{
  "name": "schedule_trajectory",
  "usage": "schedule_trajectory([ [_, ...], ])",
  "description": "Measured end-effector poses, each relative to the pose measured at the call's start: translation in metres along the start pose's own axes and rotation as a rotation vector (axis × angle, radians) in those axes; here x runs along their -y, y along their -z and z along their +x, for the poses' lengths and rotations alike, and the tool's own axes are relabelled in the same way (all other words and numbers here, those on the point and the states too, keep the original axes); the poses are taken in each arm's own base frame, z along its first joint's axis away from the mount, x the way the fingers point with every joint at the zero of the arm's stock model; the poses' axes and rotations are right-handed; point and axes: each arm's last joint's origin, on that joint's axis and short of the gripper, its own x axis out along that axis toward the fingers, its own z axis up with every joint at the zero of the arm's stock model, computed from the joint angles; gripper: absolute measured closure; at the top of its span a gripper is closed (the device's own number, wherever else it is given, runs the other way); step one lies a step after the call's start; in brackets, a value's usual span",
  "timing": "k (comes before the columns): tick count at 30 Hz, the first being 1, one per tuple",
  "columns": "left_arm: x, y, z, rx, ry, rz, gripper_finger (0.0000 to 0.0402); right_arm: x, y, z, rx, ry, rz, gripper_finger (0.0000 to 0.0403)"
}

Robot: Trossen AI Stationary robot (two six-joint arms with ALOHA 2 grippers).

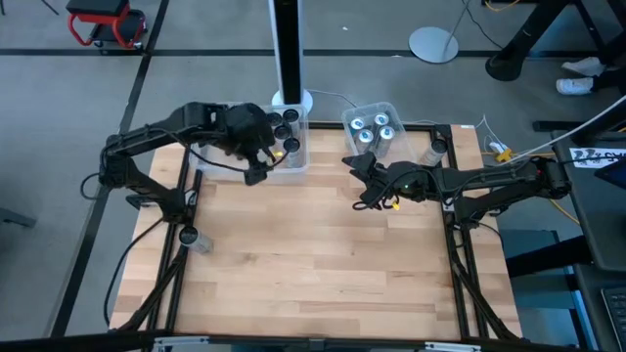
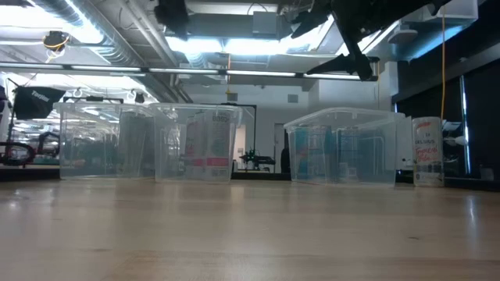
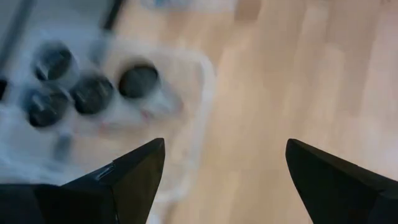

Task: Sort soda cans
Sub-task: Put the bottom white-yellow soda can into the top left transparent bin

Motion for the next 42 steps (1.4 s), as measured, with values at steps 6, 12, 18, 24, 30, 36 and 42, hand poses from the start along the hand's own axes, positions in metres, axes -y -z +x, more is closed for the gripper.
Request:
schedule_trajectory([
  [6, 0.032, 0.021, 0.007, -0.291, 0.038, -0.051, 0.0080, 0.000, 0.000, 0.000, 0.000, -0.001, 0.000, 0.0043],
  [12, 0.065, 0.035, -0.001, -0.347, 0.039, -0.174, 0.0080, 0.000, 0.000, 0.000, 0.008, 0.002, 0.002, 0.0043],
  [18, 0.091, 0.048, -0.003, -0.374, 0.046, -0.221, 0.0080, 0.000, 0.000, 0.000, 0.007, 0.001, 0.003, 0.0043],
  [24, 0.109, 0.074, -0.001, -0.429, 0.025, -0.241, 0.0080, 0.000, 0.000, 0.000, 0.007, 0.002, 0.003, 0.0043],
  [30, 0.116, 0.107, 0.003, -0.501, -0.008, -0.272, 0.0080, 0.000, 0.000, 0.000, 0.008, 0.005, 0.002, 0.0043],
  [36, 0.114, 0.144, 0.009, -0.626, -0.008, -0.312, 0.0080, 0.002, 0.000, 0.000, 0.008, 0.018, 0.006, 0.0043],
  [42, 0.107, 0.171, 0.014, -0.694, -0.031, -0.354, 0.0080, 0.002, 0.000, 0.000, 0.008, 0.018, 0.005, 0.0043],
])
